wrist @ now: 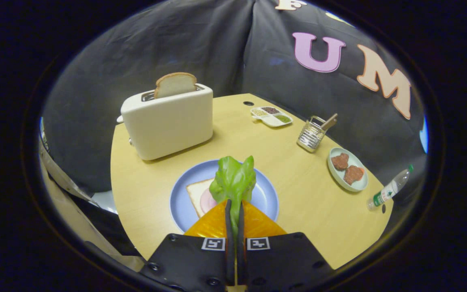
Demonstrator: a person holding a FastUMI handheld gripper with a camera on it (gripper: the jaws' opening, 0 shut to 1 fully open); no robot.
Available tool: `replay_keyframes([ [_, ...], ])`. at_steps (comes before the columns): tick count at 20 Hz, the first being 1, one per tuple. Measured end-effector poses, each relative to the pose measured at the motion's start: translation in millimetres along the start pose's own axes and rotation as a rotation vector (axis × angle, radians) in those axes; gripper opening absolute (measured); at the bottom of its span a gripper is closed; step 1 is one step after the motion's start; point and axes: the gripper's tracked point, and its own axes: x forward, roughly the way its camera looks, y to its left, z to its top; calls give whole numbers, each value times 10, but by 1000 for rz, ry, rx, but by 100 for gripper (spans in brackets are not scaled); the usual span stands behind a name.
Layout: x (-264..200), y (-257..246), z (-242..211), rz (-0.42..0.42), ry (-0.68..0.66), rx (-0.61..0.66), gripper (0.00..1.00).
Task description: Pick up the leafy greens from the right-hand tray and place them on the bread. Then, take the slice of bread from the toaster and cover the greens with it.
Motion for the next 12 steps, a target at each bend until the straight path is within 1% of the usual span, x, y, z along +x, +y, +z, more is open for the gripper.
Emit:
replay_keyframes([
  [4, 122, 148, 62, 32, 6, -12, 6],
  [12, 372, 397, -15, 92, 57, -16, 6],
])
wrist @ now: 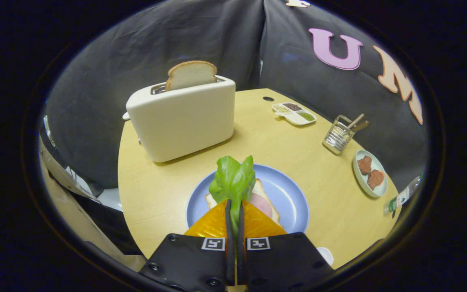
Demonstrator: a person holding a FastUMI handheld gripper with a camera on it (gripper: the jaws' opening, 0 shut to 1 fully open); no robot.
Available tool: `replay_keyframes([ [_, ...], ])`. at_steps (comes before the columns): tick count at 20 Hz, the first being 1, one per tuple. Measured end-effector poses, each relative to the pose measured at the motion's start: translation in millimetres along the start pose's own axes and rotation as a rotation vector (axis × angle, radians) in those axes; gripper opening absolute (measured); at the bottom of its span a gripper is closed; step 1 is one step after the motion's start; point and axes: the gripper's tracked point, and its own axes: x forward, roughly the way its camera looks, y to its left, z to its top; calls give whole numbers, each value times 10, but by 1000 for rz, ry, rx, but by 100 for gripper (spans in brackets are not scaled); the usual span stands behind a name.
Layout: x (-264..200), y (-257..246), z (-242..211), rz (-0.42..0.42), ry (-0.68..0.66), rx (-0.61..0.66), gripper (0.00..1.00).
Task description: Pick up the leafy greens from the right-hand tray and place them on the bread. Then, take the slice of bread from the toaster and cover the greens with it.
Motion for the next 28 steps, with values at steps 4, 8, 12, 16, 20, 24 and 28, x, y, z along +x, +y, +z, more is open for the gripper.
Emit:
replay_keyframes([
  [4, 94, 16, -31, 19, 19, 37, 6],
  [8, 169, -100, -148, -6, 62, 42, 18],
  [12, 240, -126, -259, -15, 107, 26, 29],
  [16, 205, -128, -278, -23, 112, 16, 44],
  [20, 159, -126, -241, -37, 105, 22, 69],
  [24, 44, -138, -100, -66, 81, 8, 94],
  [28, -172, -66, 266, -84, 5, 6, 100],
])
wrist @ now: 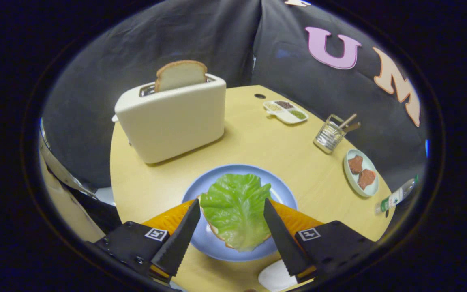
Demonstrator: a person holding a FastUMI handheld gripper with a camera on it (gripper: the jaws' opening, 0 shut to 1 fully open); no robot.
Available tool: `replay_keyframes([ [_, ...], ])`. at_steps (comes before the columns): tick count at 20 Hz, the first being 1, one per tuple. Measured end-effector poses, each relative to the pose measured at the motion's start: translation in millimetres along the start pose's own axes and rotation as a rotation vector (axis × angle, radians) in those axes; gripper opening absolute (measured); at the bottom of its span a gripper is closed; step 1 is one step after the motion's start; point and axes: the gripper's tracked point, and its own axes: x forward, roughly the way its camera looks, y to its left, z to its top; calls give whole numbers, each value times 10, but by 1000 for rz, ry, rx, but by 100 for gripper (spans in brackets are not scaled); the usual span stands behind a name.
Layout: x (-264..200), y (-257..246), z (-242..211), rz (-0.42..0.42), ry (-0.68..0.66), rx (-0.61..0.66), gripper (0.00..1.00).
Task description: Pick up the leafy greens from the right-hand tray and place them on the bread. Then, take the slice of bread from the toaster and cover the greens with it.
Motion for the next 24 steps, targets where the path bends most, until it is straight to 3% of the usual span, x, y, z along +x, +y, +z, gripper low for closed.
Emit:
replay_keyframes([
  [13, -339, 544, 1136, 19, -117, 65, 100],
  [24, -126, 942, 1874, 54, -125, 172, 98],
])
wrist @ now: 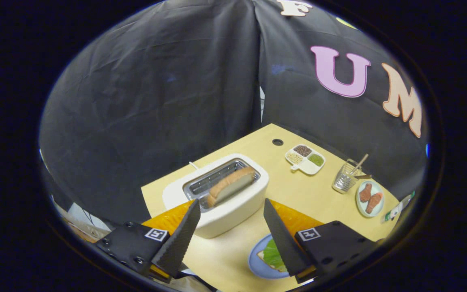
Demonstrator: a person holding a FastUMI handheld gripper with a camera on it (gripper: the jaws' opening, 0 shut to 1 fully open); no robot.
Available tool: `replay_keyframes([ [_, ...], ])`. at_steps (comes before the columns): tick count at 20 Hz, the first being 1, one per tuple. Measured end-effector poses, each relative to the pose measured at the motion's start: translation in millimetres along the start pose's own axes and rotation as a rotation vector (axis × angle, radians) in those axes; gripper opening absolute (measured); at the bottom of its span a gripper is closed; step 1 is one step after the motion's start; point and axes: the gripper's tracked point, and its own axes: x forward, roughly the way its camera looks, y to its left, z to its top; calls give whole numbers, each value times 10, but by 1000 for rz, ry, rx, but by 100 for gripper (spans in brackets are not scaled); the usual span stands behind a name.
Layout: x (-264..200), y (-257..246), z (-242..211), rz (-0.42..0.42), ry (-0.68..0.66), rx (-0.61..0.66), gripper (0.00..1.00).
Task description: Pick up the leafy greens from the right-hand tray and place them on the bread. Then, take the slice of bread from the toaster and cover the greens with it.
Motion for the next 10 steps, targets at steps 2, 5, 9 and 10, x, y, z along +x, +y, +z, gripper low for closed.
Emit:
replay_keyframes([
  [2, 57, -13, 70, -12, 5, 16, 98],
  [5, 220, -21, 157, -27, 11, 77, 97],
  [9, 440, -75, 197, -41, 32, 182, 97],
  [10, 493, -93, 213, -39, 36, 208, 96],
])
